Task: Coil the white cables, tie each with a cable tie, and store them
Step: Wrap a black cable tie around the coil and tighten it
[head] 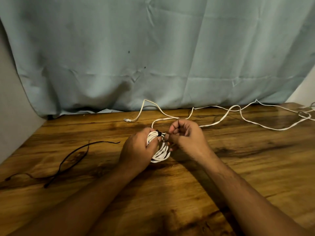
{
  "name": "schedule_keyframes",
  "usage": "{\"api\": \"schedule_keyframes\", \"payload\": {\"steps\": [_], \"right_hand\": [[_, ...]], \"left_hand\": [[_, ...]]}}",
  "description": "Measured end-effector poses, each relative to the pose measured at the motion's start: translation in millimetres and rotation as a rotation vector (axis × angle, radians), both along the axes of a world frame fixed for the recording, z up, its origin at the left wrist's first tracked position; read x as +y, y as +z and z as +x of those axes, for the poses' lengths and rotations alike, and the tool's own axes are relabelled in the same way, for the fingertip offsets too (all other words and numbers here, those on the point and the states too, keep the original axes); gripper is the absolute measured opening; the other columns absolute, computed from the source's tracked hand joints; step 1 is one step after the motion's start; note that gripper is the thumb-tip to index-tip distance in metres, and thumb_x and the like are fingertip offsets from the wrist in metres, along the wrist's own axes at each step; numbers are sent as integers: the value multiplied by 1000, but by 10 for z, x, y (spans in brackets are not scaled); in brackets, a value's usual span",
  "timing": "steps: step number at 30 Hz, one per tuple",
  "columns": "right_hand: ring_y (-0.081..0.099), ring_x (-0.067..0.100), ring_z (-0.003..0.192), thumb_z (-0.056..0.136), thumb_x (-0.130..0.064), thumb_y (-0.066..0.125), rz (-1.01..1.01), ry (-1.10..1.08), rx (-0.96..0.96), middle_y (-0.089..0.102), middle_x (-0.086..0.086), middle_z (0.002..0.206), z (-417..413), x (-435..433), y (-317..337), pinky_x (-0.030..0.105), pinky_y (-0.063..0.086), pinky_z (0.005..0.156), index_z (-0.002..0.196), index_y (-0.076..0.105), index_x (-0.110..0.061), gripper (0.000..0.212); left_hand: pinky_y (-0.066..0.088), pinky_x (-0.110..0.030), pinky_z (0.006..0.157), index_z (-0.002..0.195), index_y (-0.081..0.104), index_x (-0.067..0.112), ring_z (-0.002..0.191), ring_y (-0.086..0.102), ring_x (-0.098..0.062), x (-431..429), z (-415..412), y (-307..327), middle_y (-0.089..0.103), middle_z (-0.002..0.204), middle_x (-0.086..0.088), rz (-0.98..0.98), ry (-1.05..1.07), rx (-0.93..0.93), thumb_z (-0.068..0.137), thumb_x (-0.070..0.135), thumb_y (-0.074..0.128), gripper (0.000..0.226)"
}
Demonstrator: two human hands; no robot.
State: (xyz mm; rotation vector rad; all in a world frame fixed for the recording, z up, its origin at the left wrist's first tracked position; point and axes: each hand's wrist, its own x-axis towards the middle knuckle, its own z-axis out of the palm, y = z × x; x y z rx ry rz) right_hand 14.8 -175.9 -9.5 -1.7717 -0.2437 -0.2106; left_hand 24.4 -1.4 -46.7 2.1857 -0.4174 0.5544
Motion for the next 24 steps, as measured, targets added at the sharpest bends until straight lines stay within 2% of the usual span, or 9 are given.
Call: {"api": "schedule_keyframes", "payload": {"steps": [4,8,12,15,19,21,24], "right_hand": [[67,22,65,89,13,68,-52,-11,-46,70,9,74,33,-4,-21,34,59,57,84,65,-7,21],[67,18,62,90,12,68,-60,-4,-71,68,1,70,46,-6,-29,36,59,57,84,66,-9,22],[62,16,55,92,13,64,-17,29,-40,70,12,78,52,-40,17,29,57,50,88,64,-5,18],[67,20,61,91,13,65,-17,29,-21,73,18,87,69,-73,1,35,61,55,88,64,-6,19],[72,24,66,89,12,68,-51,0,-73,73,7,77,64,-81,-26,42,64,62,88,67,-10,22],[72,28,67,88,10,70,-100,-30,-117,73,7,74,64,-67,-37,44,64,64,84,68,-15,26],[72,23,74,86,6,74,-204,-65,-157,71,2,77,59,-64,-35,39,64,69,83,68,-20,27]], "left_hand": [[57,-41,68,108,66,29,77,67,-4,-5,-11,-8,71,85,10,34,22,-21,98,39,61,15],[57,-42,68,107,66,30,78,67,-5,7,-6,-15,72,85,11,19,16,-18,94,48,56,25],[57,-41,70,105,68,29,79,68,-3,-46,-36,-14,73,86,11,-32,-48,5,91,48,56,26],[58,-43,71,102,68,29,79,69,-4,-36,-9,-29,73,84,11,-67,-46,21,92,45,60,20],[58,-44,72,102,68,30,79,69,-5,-21,14,-39,73,85,11,-84,-60,37,96,38,63,11],[59,-43,73,103,68,30,79,69,-3,-21,19,-39,73,86,10,-91,-52,48,98,36,64,9],[58,-42,73,103,69,29,80,69,-3,-18,38,-51,74,87,11,-97,-40,49,96,34,66,9]]}}
